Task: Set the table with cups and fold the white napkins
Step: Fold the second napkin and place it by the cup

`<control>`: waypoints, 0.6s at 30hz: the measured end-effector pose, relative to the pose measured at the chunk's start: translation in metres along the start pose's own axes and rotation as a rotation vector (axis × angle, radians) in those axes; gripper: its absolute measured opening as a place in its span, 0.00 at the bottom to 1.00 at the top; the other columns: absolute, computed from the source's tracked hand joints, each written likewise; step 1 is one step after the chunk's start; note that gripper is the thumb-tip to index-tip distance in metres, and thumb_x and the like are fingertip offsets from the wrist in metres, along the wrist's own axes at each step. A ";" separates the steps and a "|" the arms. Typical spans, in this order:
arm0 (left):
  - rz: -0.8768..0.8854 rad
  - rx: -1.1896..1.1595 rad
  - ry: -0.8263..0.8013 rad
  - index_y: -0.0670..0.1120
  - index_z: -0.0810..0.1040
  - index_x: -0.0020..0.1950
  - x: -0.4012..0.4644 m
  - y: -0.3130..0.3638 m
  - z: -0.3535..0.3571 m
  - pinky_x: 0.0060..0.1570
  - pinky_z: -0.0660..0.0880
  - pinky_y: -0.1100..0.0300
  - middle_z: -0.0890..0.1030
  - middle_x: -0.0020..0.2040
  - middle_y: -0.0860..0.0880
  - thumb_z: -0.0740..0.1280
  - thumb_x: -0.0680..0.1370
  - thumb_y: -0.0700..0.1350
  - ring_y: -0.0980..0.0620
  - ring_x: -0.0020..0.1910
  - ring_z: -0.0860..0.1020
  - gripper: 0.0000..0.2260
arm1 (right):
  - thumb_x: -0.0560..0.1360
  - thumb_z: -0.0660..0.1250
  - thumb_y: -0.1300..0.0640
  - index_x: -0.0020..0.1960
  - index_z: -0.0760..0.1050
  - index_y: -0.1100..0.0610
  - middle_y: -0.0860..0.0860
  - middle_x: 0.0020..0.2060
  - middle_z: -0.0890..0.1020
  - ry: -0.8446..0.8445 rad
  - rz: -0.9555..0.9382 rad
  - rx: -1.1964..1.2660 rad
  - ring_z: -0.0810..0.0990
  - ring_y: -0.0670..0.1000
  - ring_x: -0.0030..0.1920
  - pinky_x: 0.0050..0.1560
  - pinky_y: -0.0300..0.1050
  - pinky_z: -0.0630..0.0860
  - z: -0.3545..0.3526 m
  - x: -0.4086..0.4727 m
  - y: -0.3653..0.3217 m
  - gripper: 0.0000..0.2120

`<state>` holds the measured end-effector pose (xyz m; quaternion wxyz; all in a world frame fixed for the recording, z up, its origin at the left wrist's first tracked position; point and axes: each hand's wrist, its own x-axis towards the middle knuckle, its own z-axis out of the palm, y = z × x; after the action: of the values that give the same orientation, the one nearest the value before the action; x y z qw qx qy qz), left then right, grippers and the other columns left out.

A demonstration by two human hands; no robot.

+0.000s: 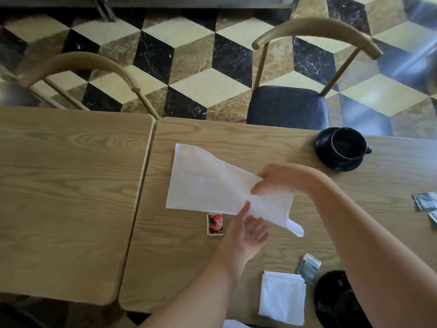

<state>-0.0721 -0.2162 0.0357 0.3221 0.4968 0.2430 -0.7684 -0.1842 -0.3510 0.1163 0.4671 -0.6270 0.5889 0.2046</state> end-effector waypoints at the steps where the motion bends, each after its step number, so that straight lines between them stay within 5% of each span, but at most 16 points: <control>1: 0.027 -0.012 -0.010 0.39 0.74 0.67 -0.007 0.002 -0.005 0.65 0.72 0.46 0.81 0.61 0.41 0.79 0.68 0.53 0.40 0.64 0.77 0.33 | 0.69 0.72 0.44 0.42 0.82 0.49 0.46 0.35 0.83 0.032 -0.004 0.086 0.82 0.48 0.35 0.31 0.39 0.77 0.004 -0.013 -0.005 0.09; 3: 0.062 -0.047 -0.046 0.41 0.63 0.78 -0.025 0.004 -0.016 0.68 0.72 0.44 0.74 0.72 0.39 0.79 0.68 0.52 0.39 0.69 0.75 0.44 | 0.72 0.73 0.46 0.45 0.83 0.51 0.48 0.39 0.86 0.084 -0.020 0.452 0.84 0.49 0.37 0.39 0.43 0.79 0.014 -0.042 -0.015 0.09; 5: 0.024 -0.085 -0.073 0.42 0.54 0.81 -0.046 0.001 -0.028 0.69 0.70 0.39 0.66 0.77 0.34 0.79 0.70 0.54 0.33 0.71 0.72 0.49 | 0.74 0.74 0.51 0.50 0.84 0.54 0.51 0.40 0.87 0.053 -0.068 0.933 0.85 0.48 0.35 0.36 0.40 0.79 0.023 -0.069 -0.027 0.08; 8: -0.061 -0.048 -0.251 0.36 0.66 0.74 -0.080 -0.008 -0.044 0.61 0.76 0.37 0.77 0.66 0.32 0.75 0.70 0.65 0.31 0.63 0.78 0.45 | 0.76 0.72 0.52 0.52 0.83 0.58 0.52 0.40 0.86 0.026 -0.144 1.357 0.84 0.49 0.35 0.31 0.39 0.79 0.034 -0.101 -0.046 0.10; 10: -0.035 -0.083 -0.381 0.36 0.71 0.70 -0.101 -0.009 -0.055 0.59 0.79 0.40 0.81 0.58 0.34 0.73 0.71 0.65 0.34 0.58 0.82 0.40 | 0.78 0.69 0.54 0.50 0.83 0.58 0.52 0.38 0.85 0.035 -0.190 1.481 0.85 0.49 0.34 0.31 0.41 0.80 0.042 -0.115 -0.056 0.08; 14: 0.120 -0.111 -0.528 0.35 0.84 0.54 -0.134 0.014 -0.072 0.52 0.81 0.49 0.85 0.49 0.39 0.84 0.61 0.43 0.41 0.47 0.85 0.24 | 0.76 0.72 0.53 0.47 0.80 0.57 0.52 0.37 0.84 0.098 -0.165 1.617 0.85 0.50 0.35 0.33 0.43 0.82 0.057 -0.125 -0.056 0.07; 16: 0.177 -0.049 -0.543 0.35 0.85 0.51 -0.144 0.037 -0.072 0.46 0.83 0.52 0.86 0.47 0.39 0.84 0.56 0.37 0.44 0.43 0.85 0.25 | 0.75 0.74 0.53 0.46 0.79 0.56 0.52 0.34 0.82 0.173 -0.115 1.643 0.84 0.50 0.33 0.28 0.42 0.79 0.054 -0.125 -0.050 0.08; 18: 0.233 0.018 -0.481 0.36 0.82 0.54 -0.151 0.064 -0.061 0.41 0.83 0.53 0.86 0.45 0.40 0.79 0.62 0.37 0.45 0.39 0.86 0.21 | 0.74 0.74 0.54 0.49 0.78 0.57 0.53 0.37 0.80 0.241 -0.078 1.649 0.82 0.50 0.35 0.26 0.41 0.77 0.045 -0.123 -0.045 0.09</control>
<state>0.0573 -0.1789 0.1479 0.4525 0.3276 0.0937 -0.8241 -0.1561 -0.2519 0.2094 0.7170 -0.1216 0.5736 -0.3769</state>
